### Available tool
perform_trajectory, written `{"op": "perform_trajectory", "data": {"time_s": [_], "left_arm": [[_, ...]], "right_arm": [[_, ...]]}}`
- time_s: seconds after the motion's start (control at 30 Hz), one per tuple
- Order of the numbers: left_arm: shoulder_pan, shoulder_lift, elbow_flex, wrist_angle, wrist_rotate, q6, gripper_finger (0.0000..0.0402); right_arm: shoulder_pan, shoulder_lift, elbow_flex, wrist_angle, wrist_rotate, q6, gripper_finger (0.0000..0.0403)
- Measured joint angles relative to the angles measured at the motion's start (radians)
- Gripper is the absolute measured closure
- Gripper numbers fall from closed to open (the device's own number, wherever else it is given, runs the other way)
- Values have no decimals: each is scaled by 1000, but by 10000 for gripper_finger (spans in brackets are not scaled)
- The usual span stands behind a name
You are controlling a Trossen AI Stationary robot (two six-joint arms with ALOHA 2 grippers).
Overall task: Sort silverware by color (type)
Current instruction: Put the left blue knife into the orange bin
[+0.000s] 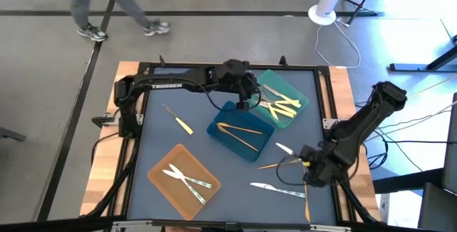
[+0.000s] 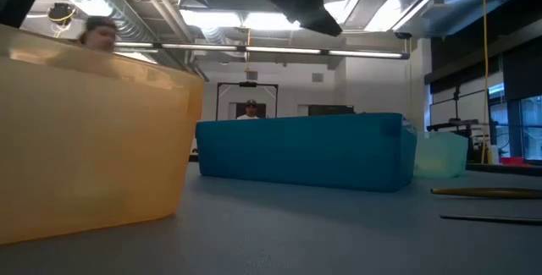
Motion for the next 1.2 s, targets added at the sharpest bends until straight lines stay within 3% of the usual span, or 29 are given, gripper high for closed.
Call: {"op": "perform_trajectory", "data": {"time_s": [0.23,0.57,0.83,1.2], "left_arm": [[-45,-50,0,-106,7,-49,305],[-92,-60,0,-212,20,-175,305],[-122,-60,0,-254,169,-320,305],[-179,-60,0,-340,186,-396,305]], "right_arm": [[-161,-30,0,29,-9,-228,398],[-366,-30,1,236,-63,-623,398],[-502,-30,1,345,-107,-775,398],[-574,-30,1,602,-186,-992,398]]}}
